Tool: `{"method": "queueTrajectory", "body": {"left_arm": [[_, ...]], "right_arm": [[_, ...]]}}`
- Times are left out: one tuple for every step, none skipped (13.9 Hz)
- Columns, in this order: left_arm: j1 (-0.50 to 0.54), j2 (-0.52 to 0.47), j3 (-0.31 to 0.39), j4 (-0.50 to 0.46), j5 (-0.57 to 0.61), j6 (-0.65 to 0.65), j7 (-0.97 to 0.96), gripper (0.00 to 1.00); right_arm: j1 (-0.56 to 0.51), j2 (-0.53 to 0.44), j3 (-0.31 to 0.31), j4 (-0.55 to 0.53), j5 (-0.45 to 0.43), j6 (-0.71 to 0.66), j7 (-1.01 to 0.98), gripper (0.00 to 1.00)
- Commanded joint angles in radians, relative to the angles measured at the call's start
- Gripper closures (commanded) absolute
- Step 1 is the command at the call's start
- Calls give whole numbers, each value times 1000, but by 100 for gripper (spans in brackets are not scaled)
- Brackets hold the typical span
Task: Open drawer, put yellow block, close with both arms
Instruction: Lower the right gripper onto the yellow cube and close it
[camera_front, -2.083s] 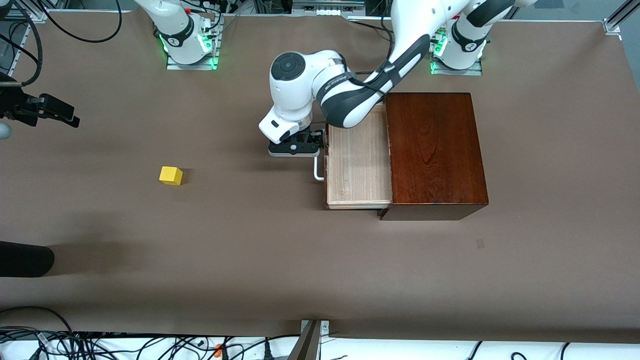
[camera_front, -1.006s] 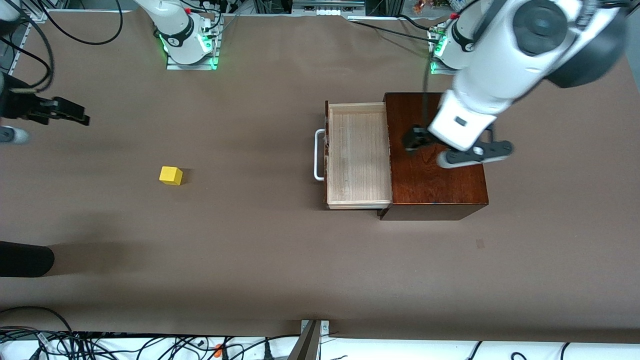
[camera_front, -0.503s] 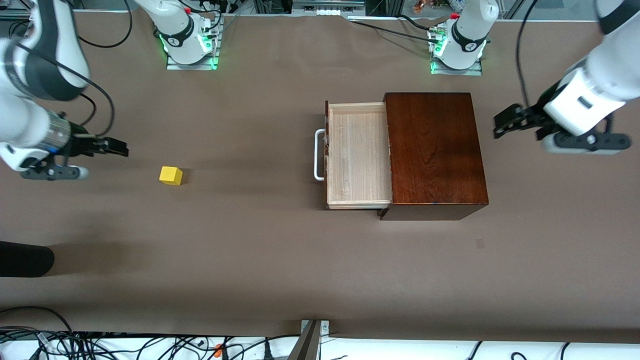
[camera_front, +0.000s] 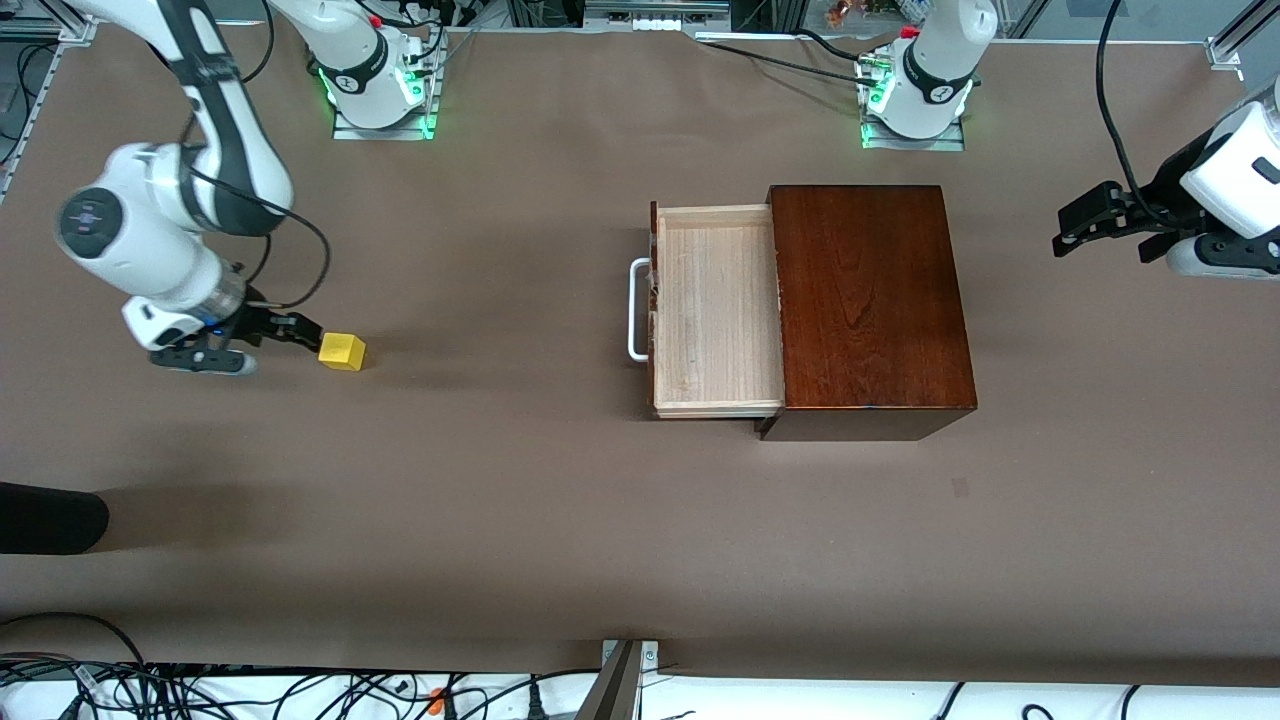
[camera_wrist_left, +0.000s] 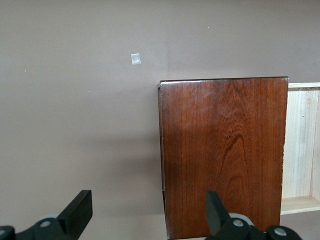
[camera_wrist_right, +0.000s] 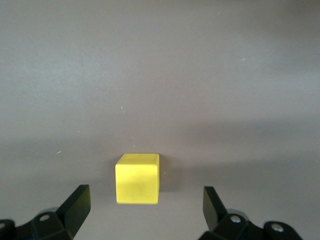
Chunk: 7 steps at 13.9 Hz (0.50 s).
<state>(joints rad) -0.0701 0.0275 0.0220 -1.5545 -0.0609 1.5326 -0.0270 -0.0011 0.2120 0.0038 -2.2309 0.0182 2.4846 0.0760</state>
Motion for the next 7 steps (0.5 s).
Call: {"method": "queueTrajectory", "body": {"left_arm": [[-13,-15,1,-21,30,12,25,0],[-14,-12,1,-21,38,14,39,0],[-13,-12,1,-21,38,14,57,0],[-11,-12,3,-18,38,14,87,0],[-8,-11,3,-10,36,12,99,0],[-4,-11,3,-9,36,12,99,0],[-2,-11,3,-10,36,12,101,0]], "right_arm": [[4,49,24,-47,5,127,16,0],[4,59,24,-71,5,163,16,0],[4,63,24,-88,5,186,16,0],[4,73,25,-89,5,191,16,0],[4,92,27,-89,3,207,16,0],[6,115,27,-92,3,238,11,0],[4,133,27,-95,3,264,-7,0]]}}
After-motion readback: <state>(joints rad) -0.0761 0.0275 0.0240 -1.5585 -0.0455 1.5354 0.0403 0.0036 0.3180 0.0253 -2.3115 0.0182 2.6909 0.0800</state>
